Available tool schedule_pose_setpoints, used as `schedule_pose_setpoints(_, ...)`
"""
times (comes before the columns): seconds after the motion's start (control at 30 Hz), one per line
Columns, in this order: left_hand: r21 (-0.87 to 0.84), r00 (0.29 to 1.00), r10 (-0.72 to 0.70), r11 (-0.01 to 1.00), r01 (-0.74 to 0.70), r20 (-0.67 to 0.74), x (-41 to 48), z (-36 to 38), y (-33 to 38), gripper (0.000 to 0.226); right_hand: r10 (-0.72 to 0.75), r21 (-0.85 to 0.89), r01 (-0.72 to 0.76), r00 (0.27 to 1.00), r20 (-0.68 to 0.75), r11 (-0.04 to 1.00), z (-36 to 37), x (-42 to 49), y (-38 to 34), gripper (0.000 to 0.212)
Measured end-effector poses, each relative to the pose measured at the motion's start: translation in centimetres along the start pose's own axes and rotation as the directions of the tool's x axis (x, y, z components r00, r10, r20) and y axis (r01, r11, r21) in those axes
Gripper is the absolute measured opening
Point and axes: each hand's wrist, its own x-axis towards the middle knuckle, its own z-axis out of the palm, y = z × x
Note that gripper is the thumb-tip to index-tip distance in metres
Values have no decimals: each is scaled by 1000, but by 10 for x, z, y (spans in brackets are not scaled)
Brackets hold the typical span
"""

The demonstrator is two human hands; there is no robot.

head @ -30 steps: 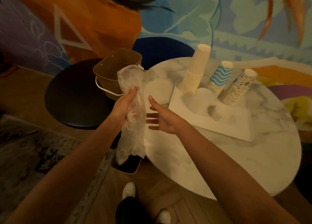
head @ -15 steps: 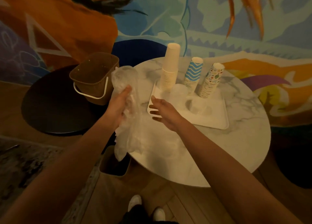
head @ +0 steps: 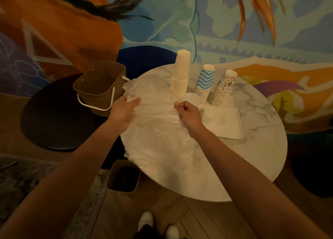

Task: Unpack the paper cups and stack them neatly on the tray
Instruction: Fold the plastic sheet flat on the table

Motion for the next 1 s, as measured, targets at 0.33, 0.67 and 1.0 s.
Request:
schedule_pose_setpoints(0.33, 90, 993, -89, 993, 82, 78, -10, 18, -30, 26, -13, 42, 15, 998, -65, 999, -5, 0, -4, 30)
schedule_pose_setpoints(0.67, 347, 966, 220, 924, -162, -135, -1, 1, -34, 56, 23, 58, 0, 918, -396, 998, -36, 9, 7, 15)
schedule_pose_setpoints(1.0, -146, 991, 75, 988, -58, 110, -1, 4, -29, 39, -170, -12, 170, 985, 25, 985, -32, -3, 3, 38)
